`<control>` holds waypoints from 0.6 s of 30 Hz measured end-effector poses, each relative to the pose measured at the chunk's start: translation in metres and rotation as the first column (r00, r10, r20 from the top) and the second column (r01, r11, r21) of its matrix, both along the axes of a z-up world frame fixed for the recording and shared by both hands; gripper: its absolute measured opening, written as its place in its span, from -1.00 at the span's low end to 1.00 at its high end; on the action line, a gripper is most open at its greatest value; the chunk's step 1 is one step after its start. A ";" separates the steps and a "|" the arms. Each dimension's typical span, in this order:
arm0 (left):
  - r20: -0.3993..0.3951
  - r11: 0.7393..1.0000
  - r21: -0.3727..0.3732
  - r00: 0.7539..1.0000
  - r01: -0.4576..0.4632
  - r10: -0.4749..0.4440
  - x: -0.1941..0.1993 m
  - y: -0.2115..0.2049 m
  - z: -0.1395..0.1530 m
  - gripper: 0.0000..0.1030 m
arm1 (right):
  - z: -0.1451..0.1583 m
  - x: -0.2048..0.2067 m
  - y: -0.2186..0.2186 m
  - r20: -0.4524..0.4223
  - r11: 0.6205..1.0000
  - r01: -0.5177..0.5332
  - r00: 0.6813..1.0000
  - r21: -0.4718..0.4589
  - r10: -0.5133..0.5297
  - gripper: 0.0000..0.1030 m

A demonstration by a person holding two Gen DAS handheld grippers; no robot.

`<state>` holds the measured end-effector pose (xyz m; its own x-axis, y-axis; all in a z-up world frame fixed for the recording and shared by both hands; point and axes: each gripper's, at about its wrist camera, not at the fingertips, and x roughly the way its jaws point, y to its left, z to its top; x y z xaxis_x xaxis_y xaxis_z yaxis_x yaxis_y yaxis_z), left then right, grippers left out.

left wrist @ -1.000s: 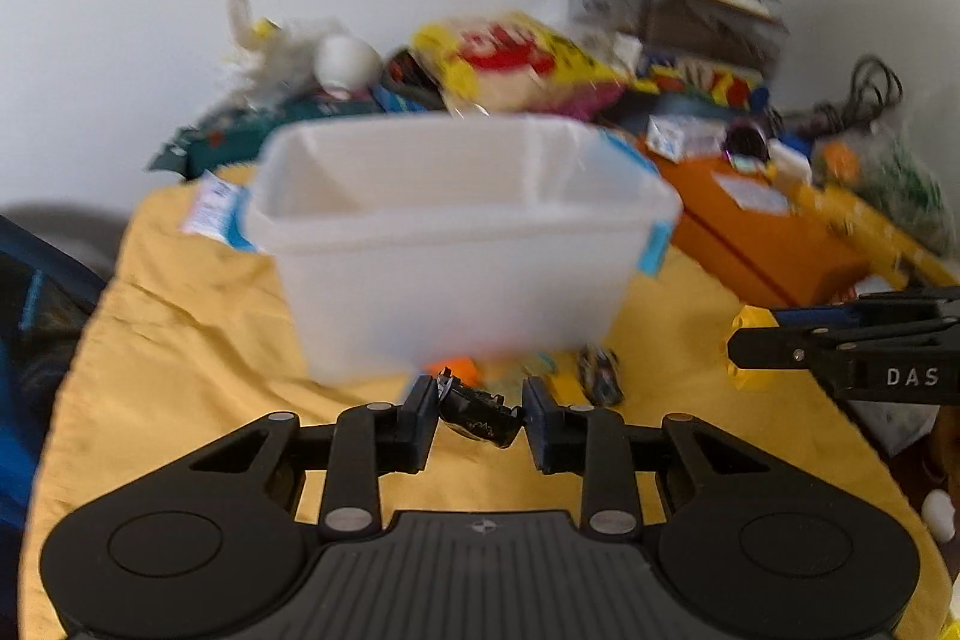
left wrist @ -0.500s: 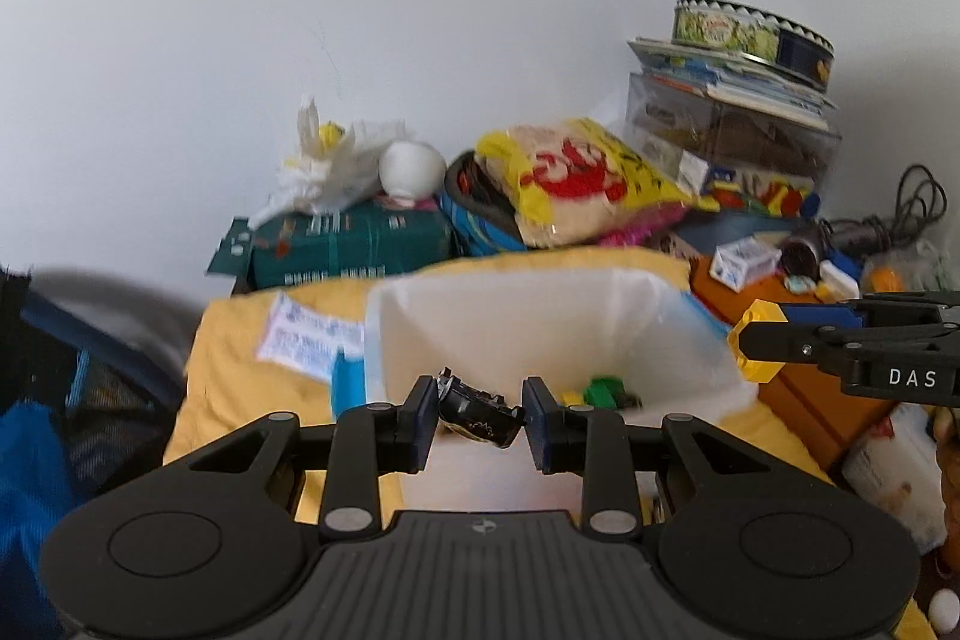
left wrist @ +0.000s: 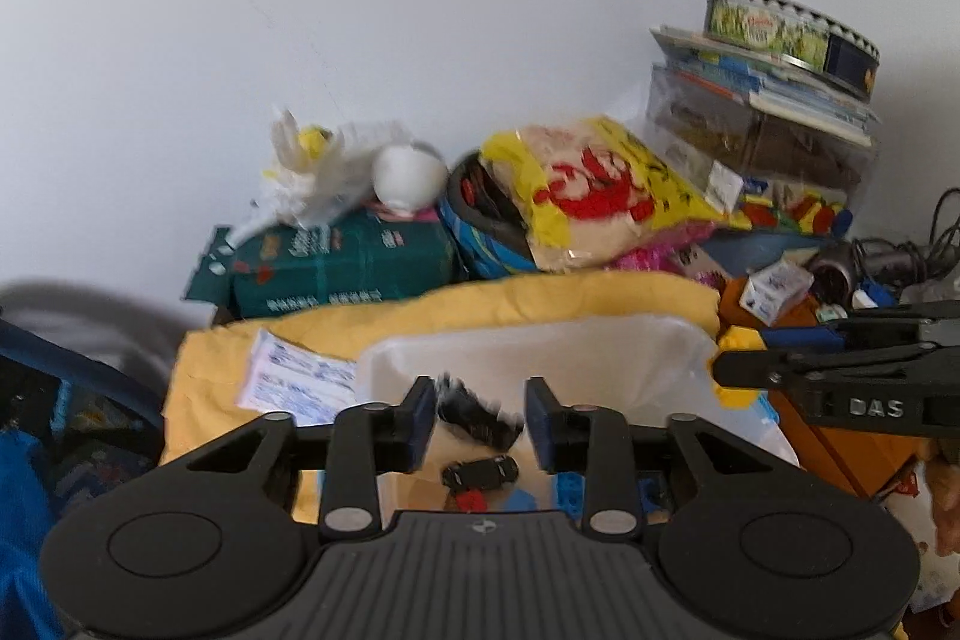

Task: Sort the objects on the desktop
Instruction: 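Carry the yellow cube and black car into the clear bin and release both, then move both open tools back over the toy pile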

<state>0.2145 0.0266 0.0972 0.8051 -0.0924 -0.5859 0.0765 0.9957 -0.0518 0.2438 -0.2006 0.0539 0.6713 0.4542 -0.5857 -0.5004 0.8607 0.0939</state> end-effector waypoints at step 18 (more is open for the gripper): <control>-0.100 0.999 0.040 0.994 -0.036 0.040 -0.078 -0.005 -0.099 0.19 | -0.044 -0.086 -0.037 0.081 1.000 0.005 0.997 0.000 -0.005 0.14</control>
